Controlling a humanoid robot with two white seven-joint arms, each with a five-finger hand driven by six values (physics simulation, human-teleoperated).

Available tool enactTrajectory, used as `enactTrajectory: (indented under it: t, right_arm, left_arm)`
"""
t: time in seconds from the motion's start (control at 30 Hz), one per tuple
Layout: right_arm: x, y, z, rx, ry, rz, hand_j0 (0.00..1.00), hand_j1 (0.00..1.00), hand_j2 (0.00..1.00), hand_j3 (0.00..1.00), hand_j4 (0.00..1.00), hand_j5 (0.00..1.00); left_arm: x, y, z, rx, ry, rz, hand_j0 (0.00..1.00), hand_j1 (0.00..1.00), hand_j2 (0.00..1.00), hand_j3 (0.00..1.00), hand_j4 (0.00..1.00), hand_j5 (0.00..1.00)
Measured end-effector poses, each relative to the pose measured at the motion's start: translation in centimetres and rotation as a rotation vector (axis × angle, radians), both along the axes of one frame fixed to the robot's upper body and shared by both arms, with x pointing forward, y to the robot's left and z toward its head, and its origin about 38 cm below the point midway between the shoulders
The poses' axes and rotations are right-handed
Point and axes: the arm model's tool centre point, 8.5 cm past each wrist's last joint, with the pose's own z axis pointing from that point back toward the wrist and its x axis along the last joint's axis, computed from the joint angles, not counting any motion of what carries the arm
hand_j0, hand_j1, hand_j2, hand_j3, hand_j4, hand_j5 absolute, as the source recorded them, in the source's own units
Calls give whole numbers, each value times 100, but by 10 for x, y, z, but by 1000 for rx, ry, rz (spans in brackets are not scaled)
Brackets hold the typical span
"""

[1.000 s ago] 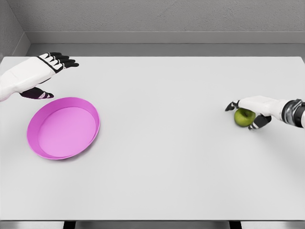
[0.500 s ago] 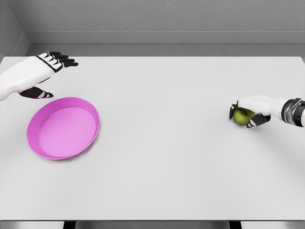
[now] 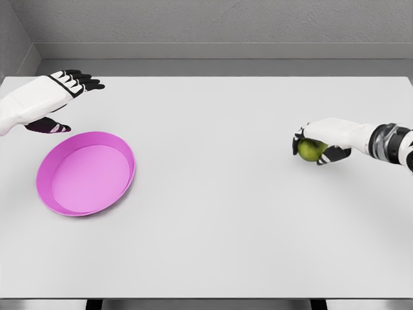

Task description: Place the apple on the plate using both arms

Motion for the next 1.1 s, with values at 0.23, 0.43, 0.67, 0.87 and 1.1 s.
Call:
enactTrajectory:
  t: [0.23,0.43,0.67,0.87,1.1]
  right_arm:
    - [-2,49,-1,69,6,140,50,50,50,50,50,50]
    - [-4,95,-1,132,17,239,50,50,50,50,50,50]
    - [-10,146,-2,199,24,343,51,51,51,51,51,51]
    - [-17,185,-2,228,33,415,51,51,51,51,51,51]
    - [-21,200,-7,229,52,430,100,100,100,100,100,100]
  left_arm:
    - [0,0,0,0,0,0,100,100,100,100,100,100]
    - [0,0,0,0,0,0,100,100,100,100,100,100]
    - [0,0,0,-2,0,1,100,100,100,100,100,100]
    - [0,0,0,-2,0,1,100,100,100,100,100,100]
    - [0,0,-1,-1,1,0,100,100,100,100,100,100]
